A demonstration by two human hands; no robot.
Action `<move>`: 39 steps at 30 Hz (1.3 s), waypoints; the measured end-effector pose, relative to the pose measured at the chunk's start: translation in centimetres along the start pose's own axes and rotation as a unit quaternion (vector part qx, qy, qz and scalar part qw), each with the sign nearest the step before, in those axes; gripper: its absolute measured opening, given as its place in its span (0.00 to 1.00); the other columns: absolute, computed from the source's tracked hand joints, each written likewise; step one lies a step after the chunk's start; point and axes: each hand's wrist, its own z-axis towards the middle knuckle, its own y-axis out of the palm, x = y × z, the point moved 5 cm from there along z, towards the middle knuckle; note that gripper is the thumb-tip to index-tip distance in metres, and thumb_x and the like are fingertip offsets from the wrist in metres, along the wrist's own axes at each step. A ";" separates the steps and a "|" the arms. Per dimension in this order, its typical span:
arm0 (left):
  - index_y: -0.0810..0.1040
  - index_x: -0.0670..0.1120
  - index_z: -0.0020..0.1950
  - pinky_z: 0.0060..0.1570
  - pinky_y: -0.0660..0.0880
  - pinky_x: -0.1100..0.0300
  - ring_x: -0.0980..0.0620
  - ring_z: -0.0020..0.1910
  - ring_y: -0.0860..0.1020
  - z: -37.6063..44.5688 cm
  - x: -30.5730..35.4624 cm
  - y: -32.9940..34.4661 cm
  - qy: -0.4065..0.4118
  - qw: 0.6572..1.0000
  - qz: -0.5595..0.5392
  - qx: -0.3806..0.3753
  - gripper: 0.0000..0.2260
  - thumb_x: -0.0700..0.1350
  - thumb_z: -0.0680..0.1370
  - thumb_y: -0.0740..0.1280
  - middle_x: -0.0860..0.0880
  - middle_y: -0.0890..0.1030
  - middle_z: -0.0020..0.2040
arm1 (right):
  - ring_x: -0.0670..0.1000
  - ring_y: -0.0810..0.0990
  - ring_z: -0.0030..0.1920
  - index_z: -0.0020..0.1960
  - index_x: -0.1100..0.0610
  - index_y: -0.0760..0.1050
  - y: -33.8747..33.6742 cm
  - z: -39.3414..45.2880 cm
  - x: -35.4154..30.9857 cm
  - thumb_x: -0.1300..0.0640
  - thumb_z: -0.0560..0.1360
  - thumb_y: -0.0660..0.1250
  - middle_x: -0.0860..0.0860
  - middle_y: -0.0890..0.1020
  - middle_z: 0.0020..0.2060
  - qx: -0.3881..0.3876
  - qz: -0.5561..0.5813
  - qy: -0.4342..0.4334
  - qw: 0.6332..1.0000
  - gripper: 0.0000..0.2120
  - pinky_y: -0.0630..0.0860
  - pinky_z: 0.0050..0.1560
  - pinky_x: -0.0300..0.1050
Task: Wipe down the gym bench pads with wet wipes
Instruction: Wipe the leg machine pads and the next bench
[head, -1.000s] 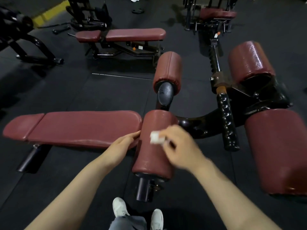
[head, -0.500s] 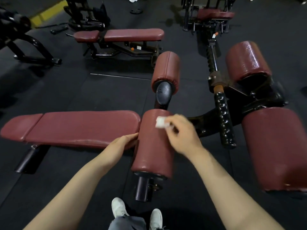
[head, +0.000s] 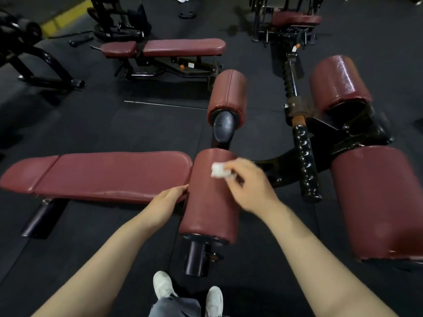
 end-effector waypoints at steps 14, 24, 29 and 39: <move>0.82 0.60 0.57 0.63 0.68 0.60 0.64 0.57 0.78 -0.1 -0.7 0.8 -0.033 0.999 -0.009 0.000 0.19 0.53 0.83 0.50 0.63 0.83 0.55 | 0.50 0.77 0.45 0.50 0.60 0.79 0.3 -1.6 0.1 0.70 0.73 0.67 0.51 0.79 0.44 0.001 0.027 0.001 1.000 0.09 0.75 0.48 0.47; 0.79 0.64 0.56 0.45 0.73 0.74 0.67 0.58 0.78 4.7 -5.1 -1.9 -0.094 0.994 -0.030 0.041 0.14 0.65 0.74 0.62 0.63 0.83 0.55 | 0.48 0.74 0.43 0.48 0.57 0.78 0.8 -8.1 -3.8 0.70 0.72 0.68 0.46 0.76 0.41 -0.100 0.079 -0.036 0.991 0.11 0.73 0.43 0.43; 0.81 0.61 0.59 0.50 0.70 0.69 0.70 0.50 0.79 1.7 -2.2 0.4 -0.072 0.993 -0.076 0.056 0.14 0.53 0.83 0.56 0.64 0.83 0.53 | 0.53 0.77 0.47 0.51 0.59 0.79 0.5 -0.4 -0.6 0.66 0.73 0.65 0.51 0.79 0.44 -0.011 0.005 -0.008 1.000 0.09 0.72 0.51 0.41; 0.75 0.55 0.70 0.66 0.65 0.58 0.60 0.64 0.75 -0.3 -1.5 0.9 -0.047 0.995 -0.076 0.033 0.21 0.51 0.83 0.49 0.59 0.80 0.64 | 0.51 0.77 0.50 0.52 0.56 0.80 1.5 1.2 -1.9 0.64 0.75 0.64 0.50 0.80 0.47 -0.049 -0.025 0.048 0.997 0.10 0.72 0.52 0.42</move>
